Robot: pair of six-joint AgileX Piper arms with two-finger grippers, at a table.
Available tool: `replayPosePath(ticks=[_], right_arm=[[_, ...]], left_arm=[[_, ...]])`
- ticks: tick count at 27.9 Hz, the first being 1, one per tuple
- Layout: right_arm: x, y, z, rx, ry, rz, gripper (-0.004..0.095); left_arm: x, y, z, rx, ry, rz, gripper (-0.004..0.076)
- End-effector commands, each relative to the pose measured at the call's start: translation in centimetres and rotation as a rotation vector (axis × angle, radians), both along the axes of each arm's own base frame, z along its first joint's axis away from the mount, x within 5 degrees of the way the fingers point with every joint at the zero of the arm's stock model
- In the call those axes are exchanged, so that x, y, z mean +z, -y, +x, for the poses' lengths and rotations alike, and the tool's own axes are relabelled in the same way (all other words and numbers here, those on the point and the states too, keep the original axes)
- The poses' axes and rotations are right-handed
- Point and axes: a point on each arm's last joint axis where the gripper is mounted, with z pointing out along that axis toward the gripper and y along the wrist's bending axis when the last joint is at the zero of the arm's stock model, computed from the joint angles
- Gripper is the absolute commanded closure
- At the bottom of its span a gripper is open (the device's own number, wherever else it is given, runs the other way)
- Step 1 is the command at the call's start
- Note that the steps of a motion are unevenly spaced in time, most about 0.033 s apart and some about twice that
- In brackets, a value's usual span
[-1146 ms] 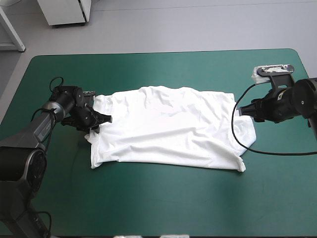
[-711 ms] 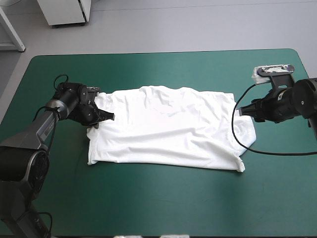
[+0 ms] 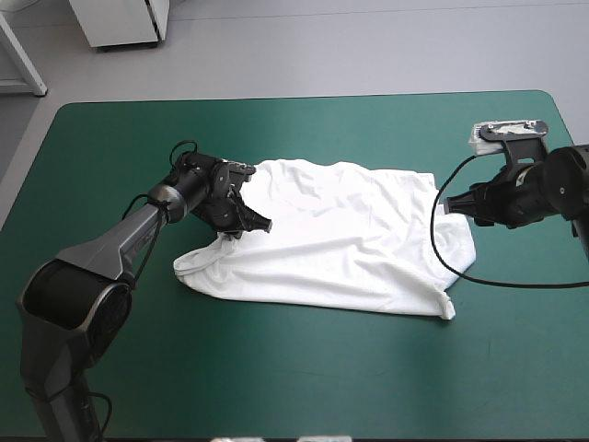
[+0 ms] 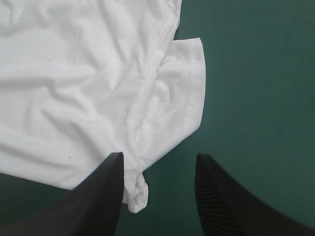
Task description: Fold the cloth
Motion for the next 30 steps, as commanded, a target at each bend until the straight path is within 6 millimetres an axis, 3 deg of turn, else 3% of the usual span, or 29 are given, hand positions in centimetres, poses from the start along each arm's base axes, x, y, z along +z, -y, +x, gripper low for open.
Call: replayPosePath(ticks=[1, 3, 9, 12, 21, 30], right_arm=[[1.8, 0.1, -0.9, 0.000, 0.071, 0.003, 0.0481], [1.8, 0.1, -0.9, 0.000, 0.071, 0.003, 0.0481], [1.8, 0.1, -0.9, 0.000, 0.071, 0.003, 0.0481], [1.8, 0.1, -0.9, 0.000, 0.071, 0.003, 0.0481], [1.3, 0.4, -0.3, -0.063, 0.047, 0.019, 0.0480], [-3.3, 2.8, 5.2, -0.145, -0.101, 0.012, 0.0478]], left_arm=[[0.9, 0.2, -0.1, -0.015, -0.001, -0.001, 0.0732], [1.1, 0.3, -0.1, -0.035, 0.006, 0.001, 0.0701], [4.0, 0.3, -0.1, -0.044, 0.069, -0.028, 0.0383], [5.2, 0.3, -0.1, -0.049, 0.076, -0.030, 0.0262], [9.1, -0.4, -1.3, -0.033, 0.159, -0.050, 0.0248], [11.6, -2.2, -2.5, -0.015, 0.227, 0.060, 0.0248]])
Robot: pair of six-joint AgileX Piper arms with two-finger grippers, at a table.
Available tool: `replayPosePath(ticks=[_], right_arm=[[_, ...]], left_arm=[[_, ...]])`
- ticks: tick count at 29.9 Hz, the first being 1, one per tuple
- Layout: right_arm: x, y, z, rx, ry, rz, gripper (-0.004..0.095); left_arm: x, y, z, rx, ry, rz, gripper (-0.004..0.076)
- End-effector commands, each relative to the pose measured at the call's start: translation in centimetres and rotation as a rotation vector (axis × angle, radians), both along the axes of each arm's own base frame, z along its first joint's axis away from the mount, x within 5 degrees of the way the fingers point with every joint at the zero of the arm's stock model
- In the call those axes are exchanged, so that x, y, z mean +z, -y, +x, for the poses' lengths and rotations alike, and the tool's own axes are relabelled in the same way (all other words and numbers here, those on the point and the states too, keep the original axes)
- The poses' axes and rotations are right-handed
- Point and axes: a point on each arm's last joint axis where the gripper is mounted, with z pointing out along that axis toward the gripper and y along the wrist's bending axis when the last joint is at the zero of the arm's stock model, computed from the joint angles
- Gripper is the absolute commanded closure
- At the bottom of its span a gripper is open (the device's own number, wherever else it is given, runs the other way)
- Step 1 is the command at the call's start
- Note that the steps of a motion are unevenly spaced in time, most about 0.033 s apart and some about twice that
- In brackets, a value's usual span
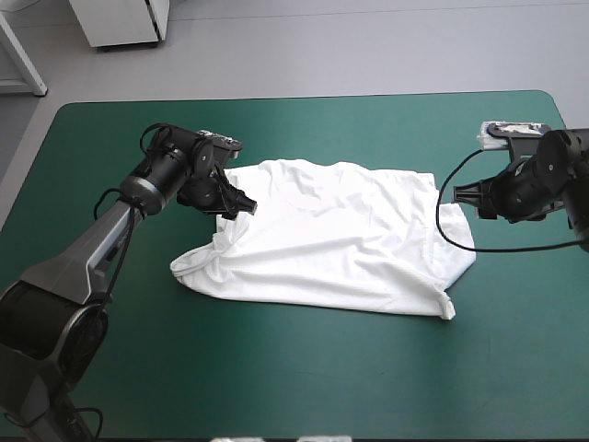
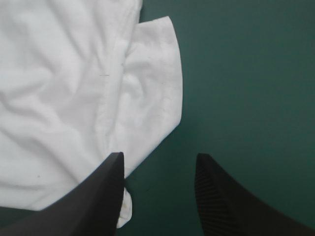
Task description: Fold the cloth
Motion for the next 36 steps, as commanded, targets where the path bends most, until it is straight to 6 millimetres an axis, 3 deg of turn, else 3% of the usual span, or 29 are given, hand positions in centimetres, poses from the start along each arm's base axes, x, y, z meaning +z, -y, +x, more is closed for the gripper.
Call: replayPosePath(ticks=[1, 8, 15, 21, 30, 33, 36], right_arm=[[-0.3, 0.8, 1.7, -0.008, 0.032, -0.007, 0.0478], [-5.1, 0.2, 6.3, 0.013, -0.015, 0.053, 0.0475], [-10.4, 0.3, 9.0, 0.009, -0.156, 0.048, 0.0475], [-12.4, 0.5, 9.9, -0.001, -0.195, 0.022, 0.0475], [-13.6, 0.7, 10.5, -0.001, -0.199, -0.003, 0.0483], [-14.9, 0.6, 10.5, -0.001, -0.269, 0.014, 0.0529], [-16.6, 0.3, 10.3, 0.007, -0.355, 0.037, 0.0676]], left_arm=[[3.7, -0.6, -1.0, 0.007, 0.116, -0.013, 0.0248], [3.8, -0.6, -0.9, 0.010, 0.124, -0.016, 0.0248], [3.8, -0.6, -0.9, 0.010, 0.124, -0.016, 0.0248], [3.8, -0.6, -0.9, 0.010, 0.124, -0.016, 0.0248], [3.8, -0.5, -0.8, 0.009, 0.135, -0.021, 0.0248], [3.9, -0.5, -0.7, 0.006, 0.145, -0.024, 0.0248], [3.9, -0.5, -0.7, 0.006, 0.149, -0.026, 0.0248]])
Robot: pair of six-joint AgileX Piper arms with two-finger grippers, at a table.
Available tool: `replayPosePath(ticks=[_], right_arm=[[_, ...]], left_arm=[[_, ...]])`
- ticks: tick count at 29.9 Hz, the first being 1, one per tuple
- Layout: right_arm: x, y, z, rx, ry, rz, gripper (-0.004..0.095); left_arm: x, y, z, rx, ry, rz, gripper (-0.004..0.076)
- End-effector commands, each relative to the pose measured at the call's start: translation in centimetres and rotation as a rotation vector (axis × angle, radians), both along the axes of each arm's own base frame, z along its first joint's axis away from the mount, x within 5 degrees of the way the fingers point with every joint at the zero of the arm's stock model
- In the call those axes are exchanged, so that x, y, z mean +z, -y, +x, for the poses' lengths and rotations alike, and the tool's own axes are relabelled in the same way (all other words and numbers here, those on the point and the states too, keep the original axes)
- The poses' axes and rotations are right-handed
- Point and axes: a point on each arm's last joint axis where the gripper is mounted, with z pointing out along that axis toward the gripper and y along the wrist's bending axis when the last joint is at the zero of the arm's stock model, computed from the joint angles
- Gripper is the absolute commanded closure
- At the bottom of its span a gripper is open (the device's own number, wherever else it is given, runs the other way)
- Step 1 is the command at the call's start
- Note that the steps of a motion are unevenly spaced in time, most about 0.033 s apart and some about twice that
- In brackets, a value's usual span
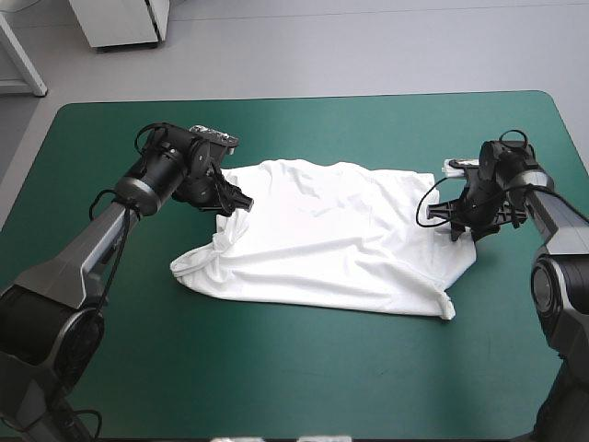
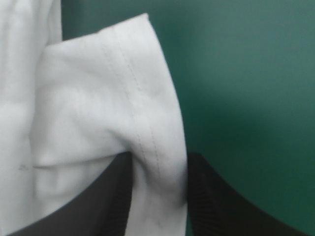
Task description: Fold the cloth
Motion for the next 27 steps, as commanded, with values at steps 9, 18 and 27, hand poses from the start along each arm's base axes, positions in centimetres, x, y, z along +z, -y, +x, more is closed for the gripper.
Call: replayPosePath(ticks=[9, 18, 27], right_arm=[[0.3, -0.2, -0.8, -0.011, -0.037, 0.047, 0.0925], [6.0, -1.1, -1.3, 0.003, 0.129, 0.142, 0.0925], [9.0, -6.7, -1.4, 0.148, 0.228, 0.256, 0.0925]], left_arm=[[3.2, -0.3, -0.5, -0.002, 0.120, -0.022, 0.0248], [3.2, -0.3, -0.5, 0.000, 0.119, -0.022, 0.0248], [3.2, -0.3, -0.5, 0.009, 0.119, -0.026, 0.0248]])
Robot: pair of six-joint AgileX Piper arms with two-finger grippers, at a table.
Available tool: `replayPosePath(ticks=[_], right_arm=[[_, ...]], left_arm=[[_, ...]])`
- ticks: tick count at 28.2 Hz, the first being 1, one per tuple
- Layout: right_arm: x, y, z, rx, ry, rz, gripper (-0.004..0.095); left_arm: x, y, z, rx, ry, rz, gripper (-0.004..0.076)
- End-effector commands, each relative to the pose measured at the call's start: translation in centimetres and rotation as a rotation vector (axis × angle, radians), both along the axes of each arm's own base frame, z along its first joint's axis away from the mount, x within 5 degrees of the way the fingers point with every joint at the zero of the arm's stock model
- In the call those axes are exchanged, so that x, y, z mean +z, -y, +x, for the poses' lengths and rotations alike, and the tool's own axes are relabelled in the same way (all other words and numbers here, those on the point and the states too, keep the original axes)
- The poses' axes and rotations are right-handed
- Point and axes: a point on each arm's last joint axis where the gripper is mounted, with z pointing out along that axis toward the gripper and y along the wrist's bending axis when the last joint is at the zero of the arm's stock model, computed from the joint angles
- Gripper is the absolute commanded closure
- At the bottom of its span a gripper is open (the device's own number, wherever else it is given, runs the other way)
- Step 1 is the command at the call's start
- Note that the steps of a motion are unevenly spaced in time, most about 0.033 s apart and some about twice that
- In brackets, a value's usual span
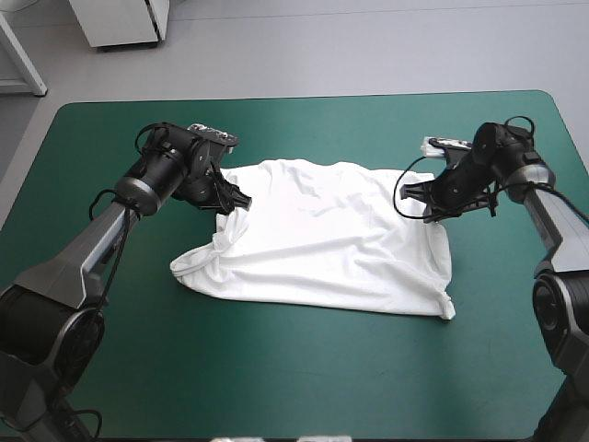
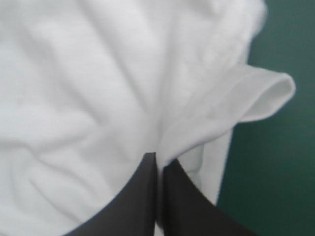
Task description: Fold the cloth
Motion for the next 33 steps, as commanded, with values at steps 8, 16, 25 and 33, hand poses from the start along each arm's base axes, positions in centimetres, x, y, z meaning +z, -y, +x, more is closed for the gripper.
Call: replayPosePath(ticks=[8, 16, 25, 33], right_arm=[[2.2, -7.2, -0.2, 0.134, 0.173, 0.075, 0.0925], [-1.6, -8.8, 0.7, 0.151, 0.069, 0.090, 0.0866], [0.3, -8.7, 0.1, 0.193, 0.032, 0.081, 0.0416], [6.8, -6.1, -3.8, 0.209, 0.121, -0.073, 0.0426]], left_arm=[[3.1, -0.2, -0.7, 0.004, 0.105, -0.041, 0.0248], [3.1, -0.2, -0.7, 0.004, 0.105, -0.041, 0.0248], [3.1, -0.2, -0.7, 0.009, 0.105, -0.040, 0.0248], [3.4, -1.1, -1.4, 0.059, 0.060, 0.021, 0.0248]])
